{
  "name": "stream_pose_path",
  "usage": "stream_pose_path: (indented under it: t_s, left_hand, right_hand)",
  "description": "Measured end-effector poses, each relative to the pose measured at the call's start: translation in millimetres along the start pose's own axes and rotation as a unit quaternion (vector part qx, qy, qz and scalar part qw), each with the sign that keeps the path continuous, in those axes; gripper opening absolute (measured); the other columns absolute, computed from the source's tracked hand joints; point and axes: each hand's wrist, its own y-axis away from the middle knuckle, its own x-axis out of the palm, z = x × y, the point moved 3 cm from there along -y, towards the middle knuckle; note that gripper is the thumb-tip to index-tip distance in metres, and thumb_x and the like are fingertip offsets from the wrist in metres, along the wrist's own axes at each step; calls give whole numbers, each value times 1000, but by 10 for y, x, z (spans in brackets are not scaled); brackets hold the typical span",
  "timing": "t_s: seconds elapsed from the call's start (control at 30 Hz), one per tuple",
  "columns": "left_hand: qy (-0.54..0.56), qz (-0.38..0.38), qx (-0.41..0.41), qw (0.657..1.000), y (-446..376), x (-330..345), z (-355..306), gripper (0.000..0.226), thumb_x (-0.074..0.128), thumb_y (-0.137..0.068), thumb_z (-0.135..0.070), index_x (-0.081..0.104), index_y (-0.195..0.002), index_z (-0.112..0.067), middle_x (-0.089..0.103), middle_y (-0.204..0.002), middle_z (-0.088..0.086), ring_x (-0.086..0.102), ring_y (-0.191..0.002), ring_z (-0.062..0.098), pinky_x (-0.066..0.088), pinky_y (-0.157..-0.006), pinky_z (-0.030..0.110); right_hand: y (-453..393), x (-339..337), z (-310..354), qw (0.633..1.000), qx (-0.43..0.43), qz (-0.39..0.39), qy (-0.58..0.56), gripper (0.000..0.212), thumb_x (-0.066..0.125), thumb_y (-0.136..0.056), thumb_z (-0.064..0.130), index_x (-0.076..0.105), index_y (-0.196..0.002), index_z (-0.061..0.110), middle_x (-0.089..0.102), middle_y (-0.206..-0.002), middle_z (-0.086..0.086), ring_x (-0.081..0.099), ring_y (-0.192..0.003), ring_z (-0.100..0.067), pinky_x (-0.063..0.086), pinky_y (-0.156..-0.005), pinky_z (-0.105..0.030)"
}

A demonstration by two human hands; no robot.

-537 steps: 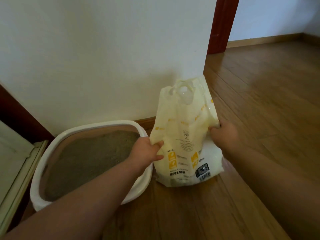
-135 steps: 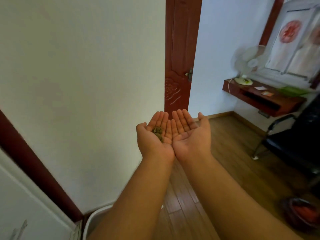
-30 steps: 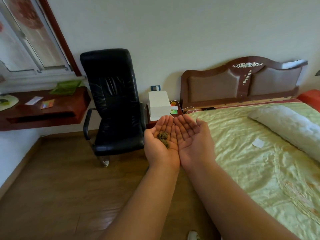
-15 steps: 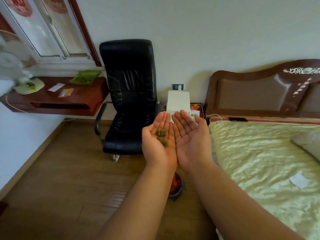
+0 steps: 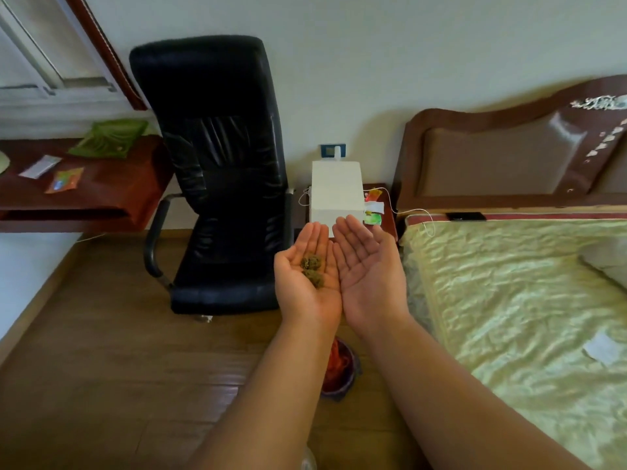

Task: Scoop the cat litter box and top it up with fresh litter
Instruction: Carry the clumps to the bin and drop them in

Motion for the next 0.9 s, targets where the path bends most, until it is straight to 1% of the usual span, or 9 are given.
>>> stream_pose_path:
  t_s: [0.13, 0.23, 0.33, 0.47, 0.6, 0.7, 0.77, 0.9]
  left_hand:
    - [8, 1, -10, 1000, -621, -91, 20, 42, 37, -105, -22, 67, -127, -2, 72, -123, 15, 69, -115, 29, 44, -113, 43]
    - [3, 6, -17, 1000, -1046, -243, 78, 42, 37, -105, -22, 66, -128, -2, 70, -126, 16, 68, -118, 30, 42, -114, 44]
    - [12, 6, -19, 1000, -1468, -411, 189, 43, 37, -104, -22, 66, -128, -1, 70, -127, 16, 67, -120, 30, 41, -116, 44]
    - [18, -6, -6, 1000, -1985, -759, 416, 44, 36, -105, -23, 66, -128, -1, 69, -128, 17, 66, -121, 30, 41, -115, 45]
    - [12, -20, -9, 1000, -2451, -1201, 699, 40, 40, -103, -20, 67, -126, 0, 69, -127, 18, 67, -120, 30, 42, -115, 45]
    - [-1, -38, -19, 999, -2742, -1625, 944, 40, 40, -103, -20, 66, -126, -1, 70, -127, 16, 67, -119, 29, 44, -112, 43]
    - [-5, -47, -33, 998, -2928, -1985, 1137, 41, 38, -105, -21, 64, -130, -1, 68, -130, 15, 65, -122, 28, 42, -114, 43]
    - [14, -92, -61, 994, -3175, -2806, 1493, 41, 38, -105, -21, 63, -131, -1, 67, -131, 17, 64, -124, 30, 38, -117, 46]
  right_hand:
    - [-562, -58, -158, 999, -8, -17, -31, 42, 45, -106, 34, 66, -128, 5, 73, -123, -12, 70, -115, -23, 49, -102, -37]
    - [-965, -162, -298, 999, -13, -30, -43, 43, 44, -106, 34, 65, -129, 4, 72, -123, -13, 70, -116, -24, 49, -105, -38]
    - [-1364, -346, -435, 998, -5, -32, -58, 43, 43, -106, 33, 64, -129, 4, 72, -124, -14, 69, -116, -25, 49, -104, -38]
    - [-1892, -696, -647, 998, 13, -32, -47, 45, 43, -106, 33, 62, -132, 1, 70, -127, -16, 69, -117, -27, 52, -99, -36]
    - [-2347, -1185, -913, 998, 20, -40, -54, 44, 45, -105, 31, 63, -130, -1, 70, -126, -18, 69, -117, -28, 52, -100, -37]
    - [-2638, -1619, -1150, 998, 23, -55, -36, 42, 44, -106, 31, 65, -128, 1, 71, -125, -15, 69, -116, -26, 51, -102, -36]
    - [-2816, -1946, -1339, 997, 26, -72, -12, 41, 43, -106, 30, 65, -129, 4, 72, -124, -12, 69, -117, -24, 49, -105, -36]
    - [-2996, -2648, -1793, 990, 56, -122, 30, 39, 43, -106, 29, 67, -126, 5, 74, -120, -11, 71, -112, -22, 52, -99, -34]
